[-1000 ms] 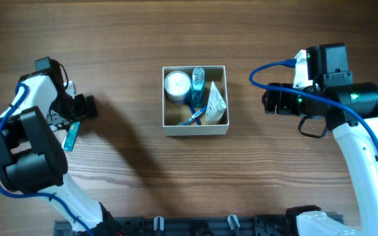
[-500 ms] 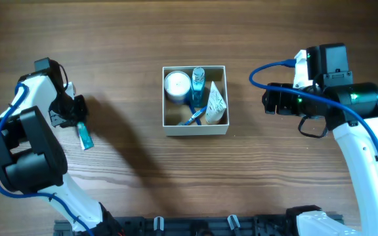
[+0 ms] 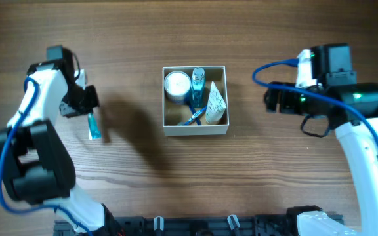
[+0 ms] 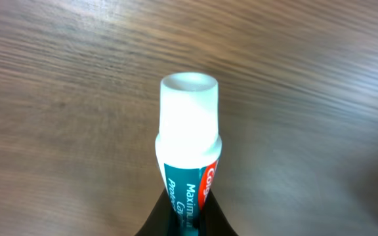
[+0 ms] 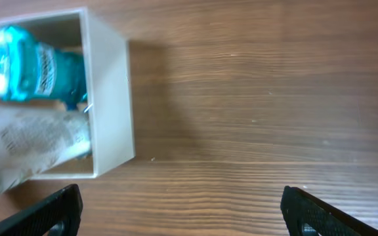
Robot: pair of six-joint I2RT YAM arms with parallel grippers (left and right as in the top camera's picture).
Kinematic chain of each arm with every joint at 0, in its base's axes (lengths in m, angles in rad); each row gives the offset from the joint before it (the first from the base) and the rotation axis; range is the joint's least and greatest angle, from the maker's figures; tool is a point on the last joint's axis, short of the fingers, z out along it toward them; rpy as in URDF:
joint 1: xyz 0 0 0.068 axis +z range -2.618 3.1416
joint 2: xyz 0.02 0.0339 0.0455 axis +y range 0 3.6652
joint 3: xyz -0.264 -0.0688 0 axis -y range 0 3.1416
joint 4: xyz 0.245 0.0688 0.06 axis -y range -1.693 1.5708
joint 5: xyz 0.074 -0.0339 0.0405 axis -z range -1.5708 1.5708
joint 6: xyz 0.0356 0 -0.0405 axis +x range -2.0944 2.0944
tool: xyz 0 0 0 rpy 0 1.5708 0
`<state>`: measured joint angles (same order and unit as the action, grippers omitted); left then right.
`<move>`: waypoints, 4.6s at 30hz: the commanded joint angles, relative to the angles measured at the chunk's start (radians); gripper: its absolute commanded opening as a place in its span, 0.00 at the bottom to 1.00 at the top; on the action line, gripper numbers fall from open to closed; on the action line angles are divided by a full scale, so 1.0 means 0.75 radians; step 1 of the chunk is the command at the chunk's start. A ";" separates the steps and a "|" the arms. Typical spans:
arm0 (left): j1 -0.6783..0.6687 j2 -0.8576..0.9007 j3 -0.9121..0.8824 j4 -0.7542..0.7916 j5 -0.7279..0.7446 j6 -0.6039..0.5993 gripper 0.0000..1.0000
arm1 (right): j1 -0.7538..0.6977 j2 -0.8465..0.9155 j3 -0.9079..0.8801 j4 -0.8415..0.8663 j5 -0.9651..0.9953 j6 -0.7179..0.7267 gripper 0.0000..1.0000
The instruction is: Pack container
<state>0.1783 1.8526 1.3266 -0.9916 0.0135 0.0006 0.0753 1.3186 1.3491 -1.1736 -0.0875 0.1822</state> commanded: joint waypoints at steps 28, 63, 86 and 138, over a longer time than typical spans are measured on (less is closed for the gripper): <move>-1.003 -0.303 0.104 0.181 0.061 0.390 0.04 | -0.397 0.110 -0.004 -0.058 -0.094 0.076 1.00; -1.018 -0.229 0.104 0.266 0.093 0.508 0.79 | -0.397 0.110 -0.004 -0.057 -0.094 0.043 1.00; -0.353 -0.467 0.104 0.202 -0.036 -0.396 1.00 | 0.060 0.150 0.008 0.514 0.008 -0.198 1.00; -0.609 -1.995 -0.836 0.027 -0.054 -0.361 1.00 | 0.060 -1.473 -0.988 0.376 0.136 -0.090 1.00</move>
<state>-0.2726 0.3618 0.7097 -0.9733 -0.0254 -0.2687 0.1192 0.3149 0.6472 -0.9142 -0.0017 0.1707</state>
